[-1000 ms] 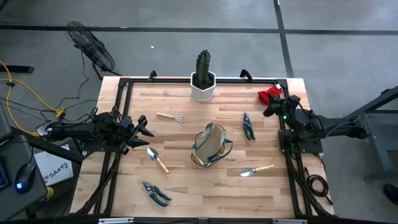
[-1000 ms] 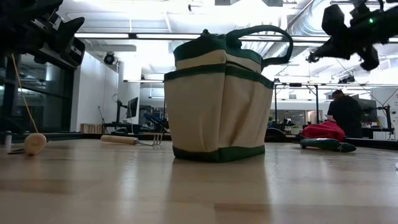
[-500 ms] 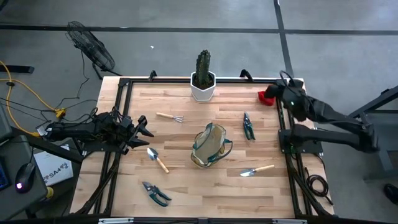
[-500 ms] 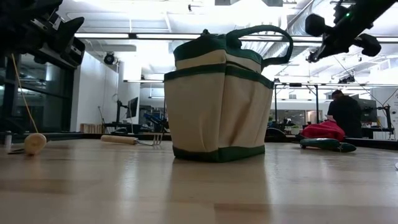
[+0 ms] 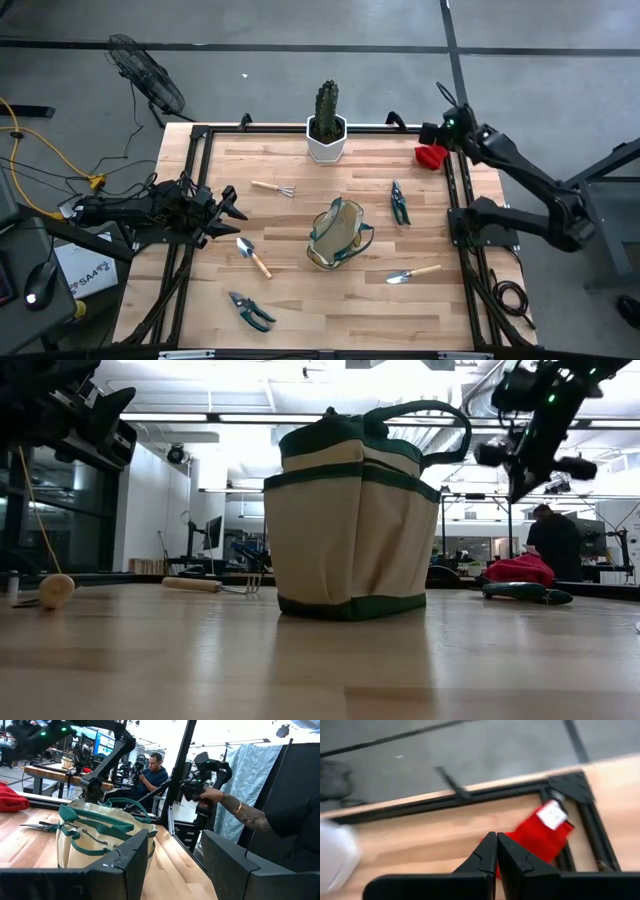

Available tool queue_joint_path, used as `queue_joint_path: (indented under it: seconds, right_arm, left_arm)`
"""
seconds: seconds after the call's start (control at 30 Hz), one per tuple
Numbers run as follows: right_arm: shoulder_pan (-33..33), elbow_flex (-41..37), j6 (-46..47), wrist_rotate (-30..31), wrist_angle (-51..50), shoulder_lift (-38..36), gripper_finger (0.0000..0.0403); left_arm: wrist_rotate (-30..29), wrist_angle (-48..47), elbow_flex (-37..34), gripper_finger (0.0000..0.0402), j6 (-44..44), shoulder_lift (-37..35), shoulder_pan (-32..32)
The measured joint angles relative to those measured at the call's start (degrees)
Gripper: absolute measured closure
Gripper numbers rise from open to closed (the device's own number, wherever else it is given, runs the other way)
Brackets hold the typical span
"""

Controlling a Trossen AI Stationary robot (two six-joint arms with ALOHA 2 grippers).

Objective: Pick & Place Garden tools in Gardening bag
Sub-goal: Put the red gloves into the brown gardening bag

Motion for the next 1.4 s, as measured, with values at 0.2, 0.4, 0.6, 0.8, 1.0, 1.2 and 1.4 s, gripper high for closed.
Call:
queue_joint_path:
  seconds: [0.2, 0.4, 0.6, 0.8, 1.0, 1.2, 1.4]
  right_arm:
    - [-6.9, 0.0, 0.0, -1.2, -3.1, 6.4, 0.0382]
    - [-7.6, 0.0, -0.1, -4.2, -1.7, 9.1, 0.0333]
    - [-7.6, 0.0, 0.8, -4.0, -1.4, 9.1, 0.033]
    - [-7.6, 0.0, -0.2, -4.4, -3.3, 9.0, 0.033]
    - [-5.9, 0.0, -1.5, -6.1, -8.3, 8.5, 0.033]
    - [1.4, 0.0, 1.2, -10.5, -5.6, 7.7, 0.033]
    - [11.1, 0.0, 6.4, -2.4, -1.3, 7.7, 0.033]
  left_arm:
    - [-0.2, 0.0, 0.0, 0.0222, 0.0, 0.0, 0.0]
    - [-0.2, 0.0, 0.0, 0.0222, 0.0, 0.0, 0.0]
    - [-0.2, 0.0, 0.0, 0.0222, 0.0, 0.0, 0.0]
    - [-0.1, 0.0, 0.0, 0.0222, 0.0, 0.0, 0.0]
    - [-0.1, 0.0, 0.0, 0.0222, 0.0, 0.0, 0.0]
    - [0.1, 0.0, 0.0, 0.0222, 0.0, 0.0, 0.0]
    - [0.0, 0.0, 0.0, 0.0222, 0.0, 0.0, 0.0]
